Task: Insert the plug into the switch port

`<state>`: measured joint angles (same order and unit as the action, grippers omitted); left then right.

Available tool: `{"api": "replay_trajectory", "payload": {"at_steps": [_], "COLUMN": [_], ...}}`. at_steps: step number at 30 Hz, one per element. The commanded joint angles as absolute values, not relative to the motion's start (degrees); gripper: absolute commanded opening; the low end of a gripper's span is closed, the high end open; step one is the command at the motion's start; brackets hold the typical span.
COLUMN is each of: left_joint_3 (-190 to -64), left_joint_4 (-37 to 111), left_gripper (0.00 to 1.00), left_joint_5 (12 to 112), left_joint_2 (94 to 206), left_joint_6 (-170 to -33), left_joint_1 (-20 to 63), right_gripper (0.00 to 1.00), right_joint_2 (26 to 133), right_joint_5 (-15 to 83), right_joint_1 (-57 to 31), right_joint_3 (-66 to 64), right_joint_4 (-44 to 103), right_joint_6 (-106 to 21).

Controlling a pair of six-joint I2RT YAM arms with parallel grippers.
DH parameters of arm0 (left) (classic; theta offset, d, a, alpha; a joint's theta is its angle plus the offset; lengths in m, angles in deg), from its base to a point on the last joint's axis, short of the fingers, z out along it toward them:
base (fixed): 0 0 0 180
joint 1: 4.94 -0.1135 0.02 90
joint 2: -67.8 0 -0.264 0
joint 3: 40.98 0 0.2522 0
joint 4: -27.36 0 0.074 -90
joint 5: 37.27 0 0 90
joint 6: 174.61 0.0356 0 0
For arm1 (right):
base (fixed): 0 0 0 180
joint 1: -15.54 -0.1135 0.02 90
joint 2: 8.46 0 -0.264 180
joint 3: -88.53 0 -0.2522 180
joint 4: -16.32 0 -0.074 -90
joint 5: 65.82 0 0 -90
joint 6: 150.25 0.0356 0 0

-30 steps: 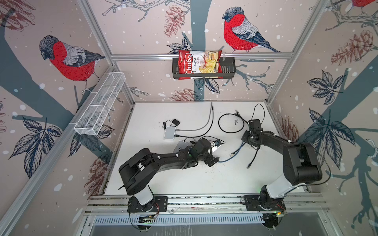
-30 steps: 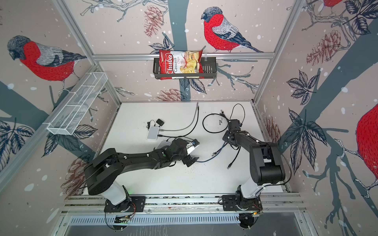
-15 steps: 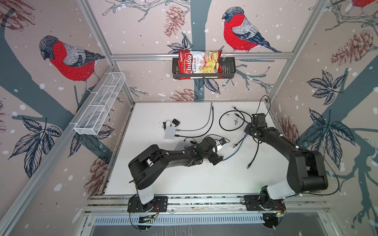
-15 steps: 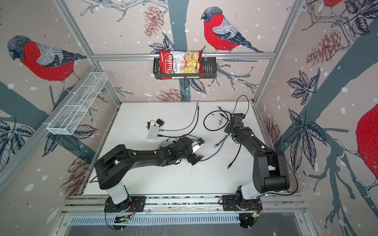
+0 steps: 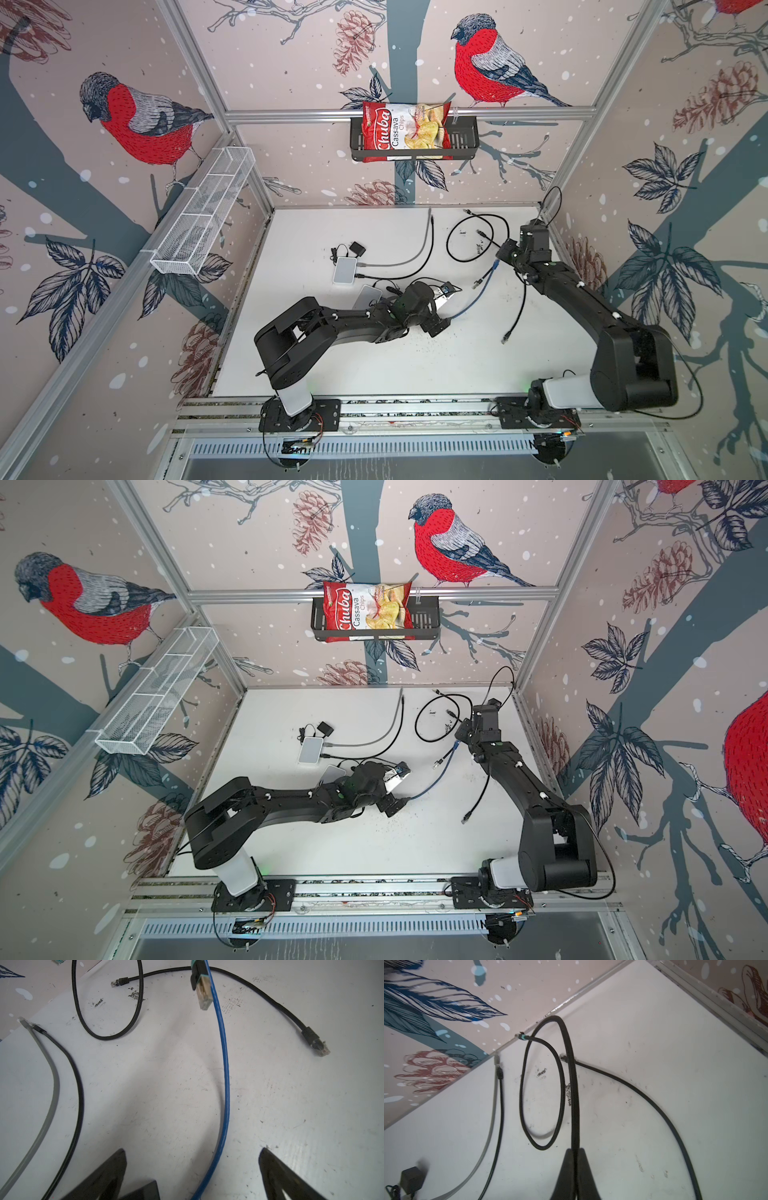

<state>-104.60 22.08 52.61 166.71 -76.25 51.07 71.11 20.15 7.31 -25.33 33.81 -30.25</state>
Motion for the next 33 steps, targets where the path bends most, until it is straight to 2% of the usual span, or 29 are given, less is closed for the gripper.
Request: {"api": "replay_trajectory", "payload": {"at_steps": [1,8,12,19,23,25,28,31,33], "left_joint_3": [-104.40,-103.95,-104.43,-111.57,-114.28,-114.51,-113.40,-109.33,-106.04], "left_joint_4": [18.16,13.95,9.81,11.85,12.82,13.56,14.37,12.32,10.02], "left_gripper": [0.97,0.97,0.96,0.90,0.87,0.86,0.85,0.86,0.86], "left_joint_5": [51.56,50.30,54.34,65.72,67.67,66.34,64.86,64.79,64.28], "left_joint_2": [166.27,165.77,166.42,170.56,172.62,173.04,172.10,169.31,167.08], "left_joint_6": [-77.50,-79.97,-77.78,-79.07,-81.39,-81.86,-82.41,-84.25,-86.26], "left_joint_1": [51.14,51.14,51.14,50.58,49.46,49.11,48.12,46.22,44.60], "right_gripper": [0.00,0.00,0.00,0.00,0.00,0.07,0.24,0.31,0.34], "right_joint_2": [68.80,66.46,66.69,66.91,67.62,68.73,71.78,75.43,77.14], "right_joint_5": [23.66,24.87,23.46,23.00,23.22,23.24,21.63,14.08,14.20], "right_joint_1": [7.28,6.55,5.32,4.38,4.14,3.56,0.56,-5.02,-6.98], "right_joint_3": [-26.71,-28.07,-28.70,-30.93,-31.22,-30.30,-27.25,-23.69,-22.70], "right_joint_4": [27.99,28.37,28.94,27.25,27.40,28.94,33.43,36.57,35.67], "right_joint_6": [-29.93,-29.67,-30.52,-31.16,-32.78,-36.05,-43.79,-52.58,-59.19]}}
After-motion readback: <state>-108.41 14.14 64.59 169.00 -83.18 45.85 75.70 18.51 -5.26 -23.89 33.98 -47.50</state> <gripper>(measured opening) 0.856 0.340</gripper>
